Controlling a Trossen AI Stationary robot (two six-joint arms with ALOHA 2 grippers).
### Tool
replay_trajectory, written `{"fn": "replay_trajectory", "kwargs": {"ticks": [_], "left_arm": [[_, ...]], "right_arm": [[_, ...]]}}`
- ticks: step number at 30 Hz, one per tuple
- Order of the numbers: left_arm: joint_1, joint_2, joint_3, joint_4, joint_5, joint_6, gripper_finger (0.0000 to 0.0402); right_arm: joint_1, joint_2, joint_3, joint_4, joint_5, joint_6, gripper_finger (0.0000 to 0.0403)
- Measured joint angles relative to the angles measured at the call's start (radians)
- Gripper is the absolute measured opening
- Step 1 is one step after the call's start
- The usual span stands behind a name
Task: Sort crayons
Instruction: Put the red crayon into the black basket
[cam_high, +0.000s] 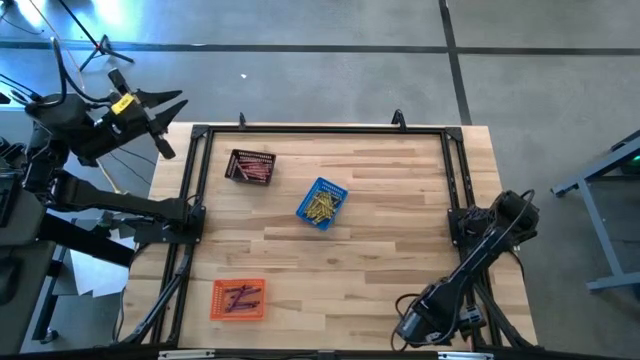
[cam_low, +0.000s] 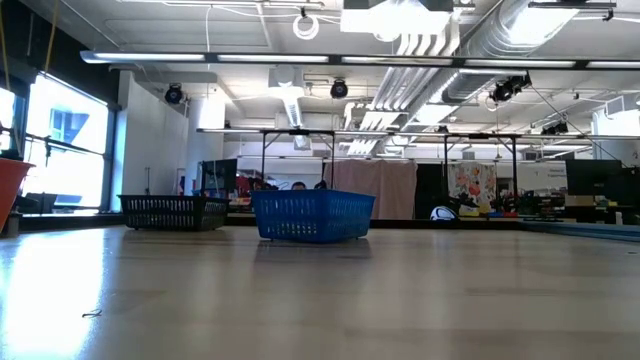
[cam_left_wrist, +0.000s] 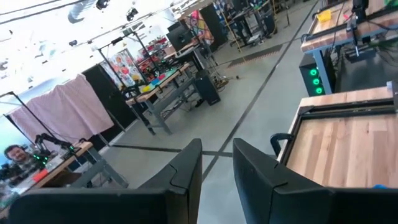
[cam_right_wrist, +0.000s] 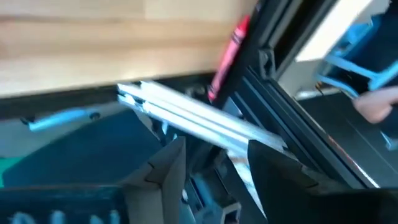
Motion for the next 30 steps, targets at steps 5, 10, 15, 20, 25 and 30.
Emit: {"fn": "replay_trajectory", "kwargs": {"ticks": [5, 10, 15, 20, 25, 30], "left_arm": [[0.0, -0.019, 0.0, -0.023, 0.0, -0.033, 0.0076], [0.0, -0.027, 0.0, -0.013, 0.0, -0.025, 0.0076], [0.0, -0.027, 0.0, -0.01, 0.0, -0.025, 0.0076], [0.0, -0.027, 0.0, -0.008, 0.0, -0.025, 0.0076], [0.0, -0.027, 0.0, 0.004, 0.0, -0.025, 0.0076], [0.0, -0.027, 0.0, 0.022, 0.001, -0.026, 0.0076]], "right_arm": [[0.012, 0.0, -0.055, 0.062, 0.044, 0.01, 0.0182], [0.014, 0.0, -0.173, 0.292, 0.048, 0.04, 0.0183], [0.019, 0.001, -0.239, 0.433, 0.066, 0.047, 0.0183], [0.044, 0.001, -0.242, 0.424, 0.065, 0.053, 0.0183], [0.069, 0.001, -0.242, 0.408, 0.059, 0.049, 0.0183], [0.084, 0.001, -0.242, 0.365, 0.05, 0.043, 0.0183]]}}
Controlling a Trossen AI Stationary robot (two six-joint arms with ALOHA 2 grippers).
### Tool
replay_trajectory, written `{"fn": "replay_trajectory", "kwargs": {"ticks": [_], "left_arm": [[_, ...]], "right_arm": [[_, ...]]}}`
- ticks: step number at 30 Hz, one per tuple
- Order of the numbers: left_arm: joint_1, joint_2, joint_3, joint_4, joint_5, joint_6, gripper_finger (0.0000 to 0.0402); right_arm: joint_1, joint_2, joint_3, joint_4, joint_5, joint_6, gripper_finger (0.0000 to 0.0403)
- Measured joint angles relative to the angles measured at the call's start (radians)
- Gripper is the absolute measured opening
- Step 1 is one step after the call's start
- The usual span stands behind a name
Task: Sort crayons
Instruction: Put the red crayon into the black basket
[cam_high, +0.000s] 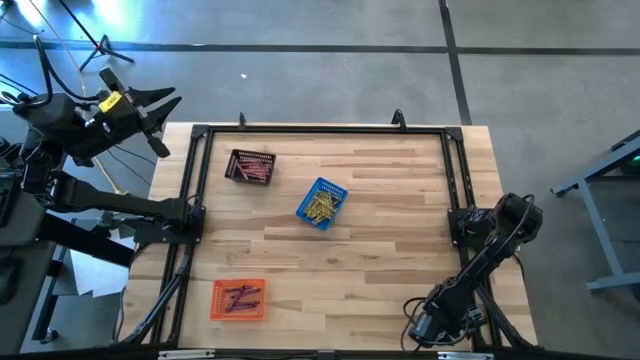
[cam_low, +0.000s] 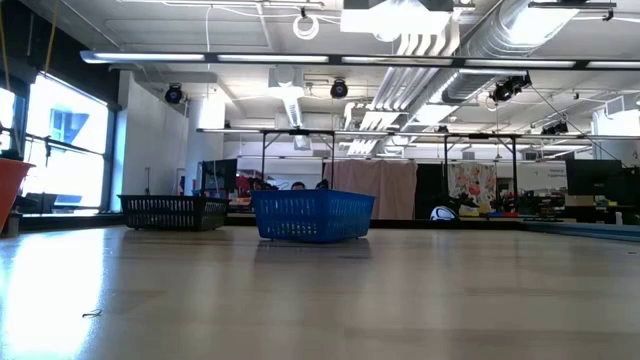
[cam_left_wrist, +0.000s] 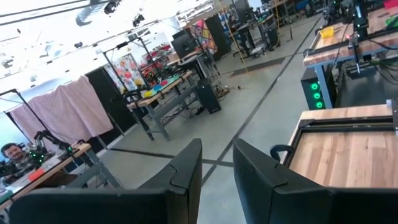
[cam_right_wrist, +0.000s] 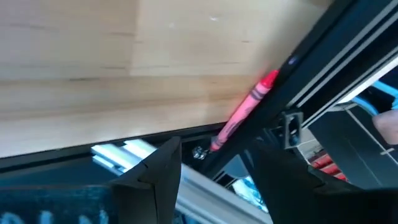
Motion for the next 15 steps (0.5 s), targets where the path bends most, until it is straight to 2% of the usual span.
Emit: {"fn": "replay_trajectory", "kwargs": {"ticks": [8, 15], "left_arm": [[0.0, 0.0, 0.0, 0.023, 0.0, 0.0, 0.0076], [0.0, 0.0, 0.0, 0.022, 0.005, -0.025, 0.0076]], "right_arm": [[0.038, 0.0, 0.0, -0.016, -0.041, -0.007, 0.0183], [0.04, 0.0, -0.041, 0.017, -0.017, -0.007, 0.0183]]}}
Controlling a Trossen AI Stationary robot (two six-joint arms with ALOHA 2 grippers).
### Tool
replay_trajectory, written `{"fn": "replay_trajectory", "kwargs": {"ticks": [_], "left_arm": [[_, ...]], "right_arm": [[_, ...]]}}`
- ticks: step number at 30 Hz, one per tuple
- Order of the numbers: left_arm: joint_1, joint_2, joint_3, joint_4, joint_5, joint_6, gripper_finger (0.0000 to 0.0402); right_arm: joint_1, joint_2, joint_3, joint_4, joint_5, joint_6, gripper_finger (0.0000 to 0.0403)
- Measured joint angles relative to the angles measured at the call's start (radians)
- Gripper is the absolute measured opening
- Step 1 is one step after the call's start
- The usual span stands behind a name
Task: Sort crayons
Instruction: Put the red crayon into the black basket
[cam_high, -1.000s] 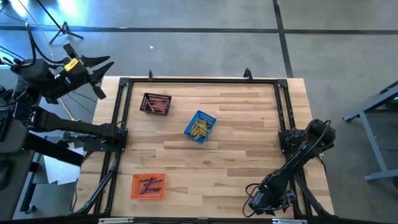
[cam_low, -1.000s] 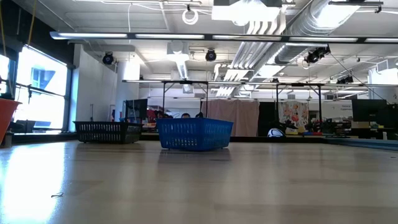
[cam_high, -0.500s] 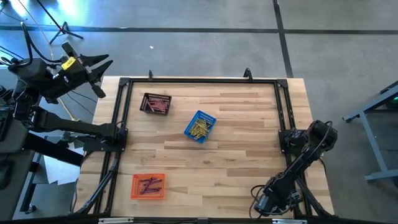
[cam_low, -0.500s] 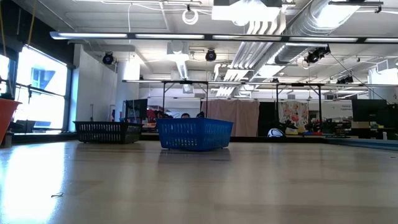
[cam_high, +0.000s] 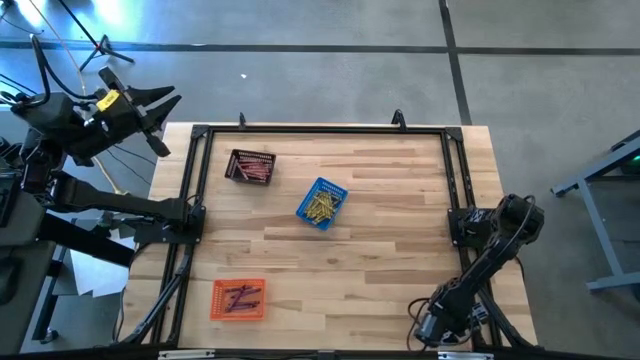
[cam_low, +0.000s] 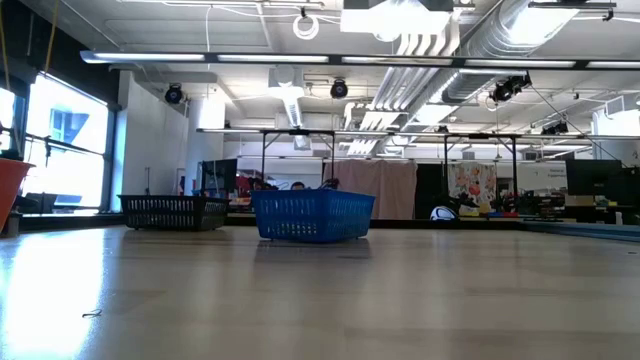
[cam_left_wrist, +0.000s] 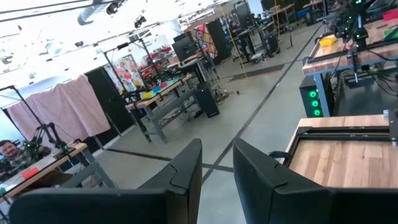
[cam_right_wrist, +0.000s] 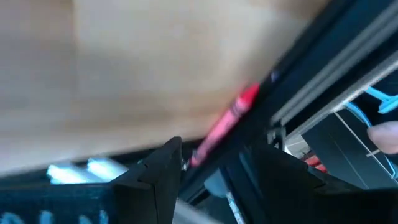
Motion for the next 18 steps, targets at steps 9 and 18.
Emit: {"fn": "replay_trajectory", "kwargs": {"ticks": [9, 18], "left_arm": [[0.0, 0.0, 0.0, 0.019, 0.0, -0.036, 0.0076], [0.0, 0.003, 0.0, 0.063, 0.0, -0.045, 0.0076]], "right_arm": [[-0.001, -0.003, -0.148, 0.265, -0.055, -0.001, 0.018], [0.011, -0.003, -0.179, 0.313, -0.04, -0.009, 0.0131]]}}
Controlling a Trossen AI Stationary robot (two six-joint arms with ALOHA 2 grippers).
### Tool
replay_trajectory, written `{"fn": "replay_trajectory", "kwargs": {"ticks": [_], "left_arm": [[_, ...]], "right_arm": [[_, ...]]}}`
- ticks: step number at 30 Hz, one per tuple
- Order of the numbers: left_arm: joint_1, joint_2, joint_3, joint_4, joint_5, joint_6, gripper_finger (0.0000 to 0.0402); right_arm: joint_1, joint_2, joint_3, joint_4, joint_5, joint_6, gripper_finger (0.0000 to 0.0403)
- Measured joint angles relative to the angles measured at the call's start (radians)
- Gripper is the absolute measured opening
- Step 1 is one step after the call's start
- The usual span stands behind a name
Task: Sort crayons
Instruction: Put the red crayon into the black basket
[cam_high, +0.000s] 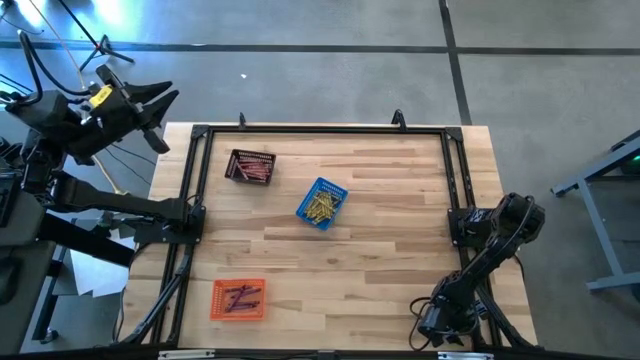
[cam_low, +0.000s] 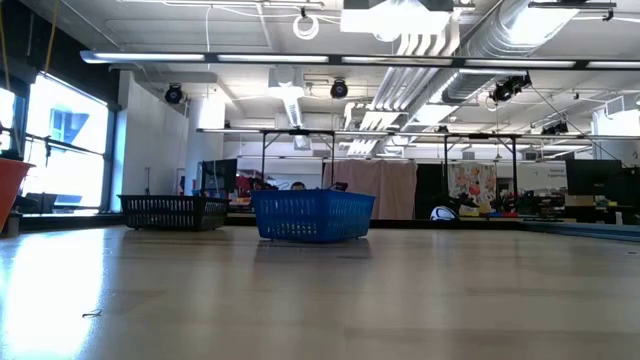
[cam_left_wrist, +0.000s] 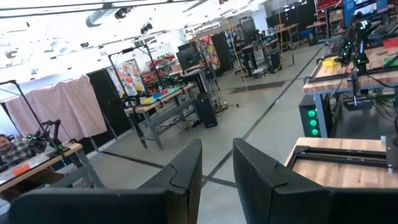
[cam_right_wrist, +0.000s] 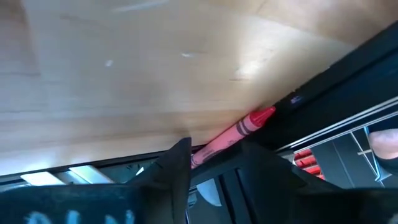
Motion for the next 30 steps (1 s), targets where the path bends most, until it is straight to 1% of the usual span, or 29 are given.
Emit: {"fn": "replay_trajectory", "kwargs": {"ticks": [4, 16, 19, 24, 27, 30], "left_arm": [[0.0, 0.006, 0.0, 0.008, 0.0, 0.0, 0.0076], [0.0, 0.041, 0.0, 0.012, 0.0, 0.003, 0.0076], [0.0, 0.051, 0.0, 0.013, 0.0, 0.025, 0.0076], [0.0, 0.073, 0.0, 0.05, -0.001, 0.041, 0.0076], [0.0, 0.084, 0.0, 0.065, -0.001, 0.072, 0.0076], [0.0, 0.095, 0.0, 0.072, -0.001, 0.083, 0.0076]], "right_arm": [[0.002, -0.001, -0.007, 0.002, 0.012, -0.003, 0.0122], [0.051, -0.001, -0.008, 0.012, 0.074, -0.025, 0.0122], [0.056, -0.001, -0.008, 0.013, 0.085, -0.026, 0.0122], [0.053, -0.001, -0.008, 0.014, 0.096, -0.043, 0.0119], [0.051, -0.001, -0.009, 0.015, 0.1, -0.071, 0.0107], [0.044, 0.001, -0.009, 0.019, 0.101, -0.092, 0.0082]]}}
